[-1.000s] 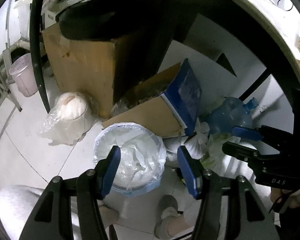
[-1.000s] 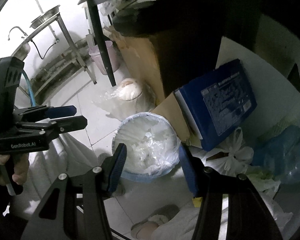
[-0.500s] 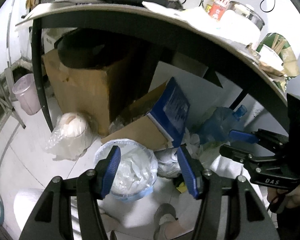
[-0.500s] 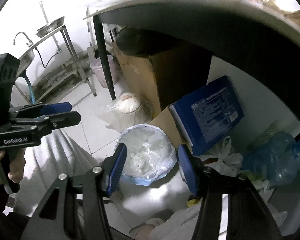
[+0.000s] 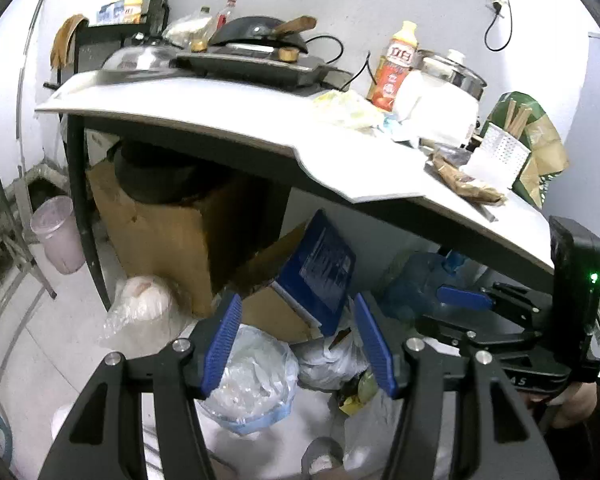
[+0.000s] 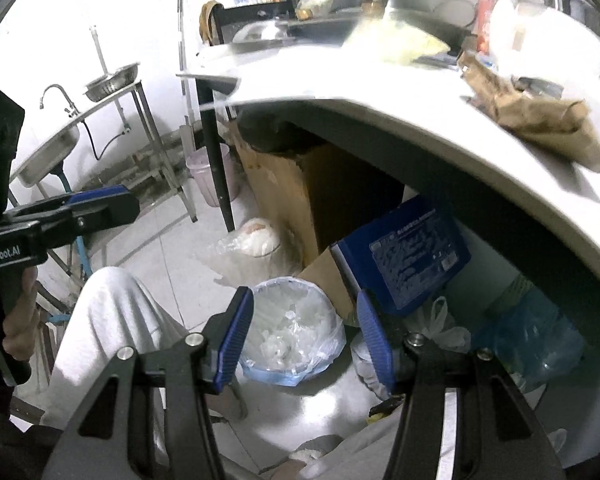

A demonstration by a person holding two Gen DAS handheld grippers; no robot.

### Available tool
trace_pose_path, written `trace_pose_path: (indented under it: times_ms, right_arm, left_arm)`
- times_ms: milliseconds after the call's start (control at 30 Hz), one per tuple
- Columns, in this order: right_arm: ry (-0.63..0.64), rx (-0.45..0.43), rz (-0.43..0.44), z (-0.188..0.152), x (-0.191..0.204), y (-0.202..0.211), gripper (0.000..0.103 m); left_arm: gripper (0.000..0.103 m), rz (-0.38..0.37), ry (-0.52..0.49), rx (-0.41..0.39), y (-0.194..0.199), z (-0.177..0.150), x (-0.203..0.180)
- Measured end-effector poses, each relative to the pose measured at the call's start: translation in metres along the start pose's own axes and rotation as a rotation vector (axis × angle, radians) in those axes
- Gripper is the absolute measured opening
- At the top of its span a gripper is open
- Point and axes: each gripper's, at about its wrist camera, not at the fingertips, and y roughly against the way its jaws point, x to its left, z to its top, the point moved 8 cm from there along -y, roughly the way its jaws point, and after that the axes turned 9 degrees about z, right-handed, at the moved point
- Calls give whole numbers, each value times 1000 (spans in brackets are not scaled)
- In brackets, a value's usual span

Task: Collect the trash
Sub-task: 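Raise both open grippers back up to the counter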

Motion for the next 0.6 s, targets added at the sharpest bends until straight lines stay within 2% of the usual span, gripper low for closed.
trace_pose_path:
  times_ms: [600]
  right_arm:
    - [-34,-166,-21,24,-15,64,52]
  left_arm:
    - [59,-15,-61,-76,23,34,-42]
